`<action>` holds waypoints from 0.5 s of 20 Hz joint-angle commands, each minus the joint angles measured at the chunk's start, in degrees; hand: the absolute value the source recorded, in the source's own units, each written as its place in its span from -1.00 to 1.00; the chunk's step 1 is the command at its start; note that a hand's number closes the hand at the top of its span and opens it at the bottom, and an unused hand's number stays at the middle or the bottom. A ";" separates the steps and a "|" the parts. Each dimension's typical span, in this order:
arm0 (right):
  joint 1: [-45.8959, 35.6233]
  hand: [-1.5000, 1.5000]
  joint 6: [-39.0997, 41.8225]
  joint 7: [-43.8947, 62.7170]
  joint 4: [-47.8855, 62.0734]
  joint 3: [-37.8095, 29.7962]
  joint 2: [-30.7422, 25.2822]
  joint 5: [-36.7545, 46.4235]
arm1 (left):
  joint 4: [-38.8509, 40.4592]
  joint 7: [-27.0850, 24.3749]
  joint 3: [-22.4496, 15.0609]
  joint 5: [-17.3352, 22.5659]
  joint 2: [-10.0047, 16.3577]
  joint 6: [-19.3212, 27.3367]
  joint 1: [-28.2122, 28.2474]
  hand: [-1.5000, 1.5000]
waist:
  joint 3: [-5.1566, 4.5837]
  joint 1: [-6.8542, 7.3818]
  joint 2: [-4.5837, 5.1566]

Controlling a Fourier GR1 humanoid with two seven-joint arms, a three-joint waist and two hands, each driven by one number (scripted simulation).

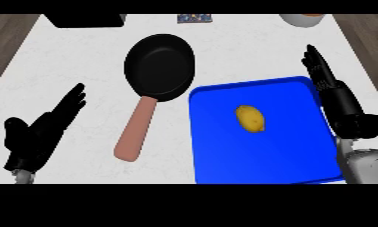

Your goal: Pick the lemon from the tray and place it in the pot

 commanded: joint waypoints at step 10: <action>-7.91 -1.00 23.59 -26.78 2.70 12.97 -1.42 3.79 | -3.94 2.02 0.49 2.10 -11.23 8.77 -6.77 0.00 | -0.18 2.32 1.64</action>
